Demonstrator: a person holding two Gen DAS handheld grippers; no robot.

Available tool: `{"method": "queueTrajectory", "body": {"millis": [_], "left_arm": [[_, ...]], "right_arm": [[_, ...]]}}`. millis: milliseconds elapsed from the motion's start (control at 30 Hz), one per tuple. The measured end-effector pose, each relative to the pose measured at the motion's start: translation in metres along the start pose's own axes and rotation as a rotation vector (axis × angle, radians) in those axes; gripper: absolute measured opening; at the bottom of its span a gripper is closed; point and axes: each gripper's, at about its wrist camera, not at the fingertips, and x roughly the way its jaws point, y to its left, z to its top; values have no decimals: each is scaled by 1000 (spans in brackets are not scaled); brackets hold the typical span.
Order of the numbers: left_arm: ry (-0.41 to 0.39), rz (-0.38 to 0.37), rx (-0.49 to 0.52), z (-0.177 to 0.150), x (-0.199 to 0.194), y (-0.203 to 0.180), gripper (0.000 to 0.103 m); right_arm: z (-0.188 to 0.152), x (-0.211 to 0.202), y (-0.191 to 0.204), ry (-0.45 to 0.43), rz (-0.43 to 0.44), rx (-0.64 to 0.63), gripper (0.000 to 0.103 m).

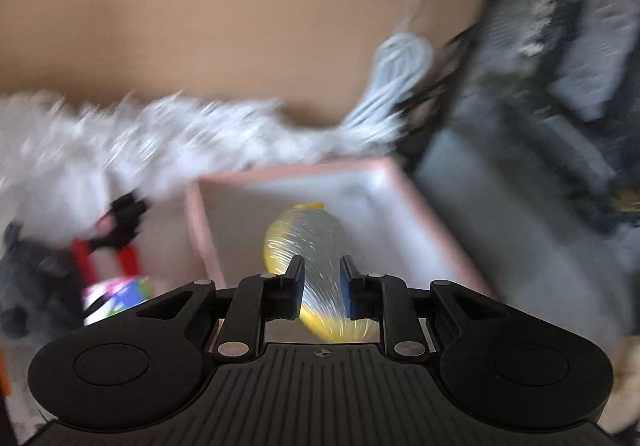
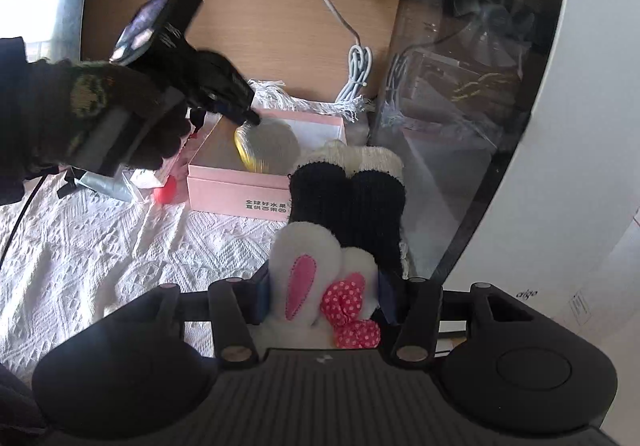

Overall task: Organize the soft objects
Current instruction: 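Carry the sponge into the pink box and open the left gripper while the right gripper holds the slipper, then lower the bunny slipper into the pink box and open the right gripper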

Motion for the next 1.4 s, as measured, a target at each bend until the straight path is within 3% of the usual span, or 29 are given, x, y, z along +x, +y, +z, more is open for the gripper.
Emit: {"method": "queueTrajectory", "body": {"millis": [100, 233, 433, 667, 767, 933, 1033, 1200, 1267, 1300, 1400], "left_arm": [[21, -20, -47, -10, -7, 22, 21], [-80, -29, -103, -25, -45, 39, 21], [-105, -99, -153, -67, -98, 51, 21], [-47, -111, -190, -121, -123, 55, 21], [-27, -72, -235, -137, -127, 66, 21], [-14, 4, -313, -157, -140, 90, 21], [3, 52, -348, -167, -144, 102, 21], [40, 112, -375, -177, -142, 112, 21], [35, 117, -377, -178, -143, 113, 21], [31, 120, -374, -178, -144, 112, 21], [17, 140, -361, -176, -148, 109, 21]], "right_arm": [[3, 6, -1, 19, 17, 8, 51], [26, 22, -11, 16, 57, 30, 51], [110, 51, -21, -93, 93, 6, 51], [179, 129, -4, -214, 20, -54, 51], [180, 179, 14, -118, 31, -85, 51], [142, 264, 31, 202, 69, -112, 51], [131, 292, 26, 274, 78, -82, 52], [139, 284, 16, 274, 110, 2, 61], [145, 260, 20, 202, 109, -10, 65], [149, 244, 25, 146, 115, -19, 75], [160, 207, 49, 37, 221, -37, 83]]}}
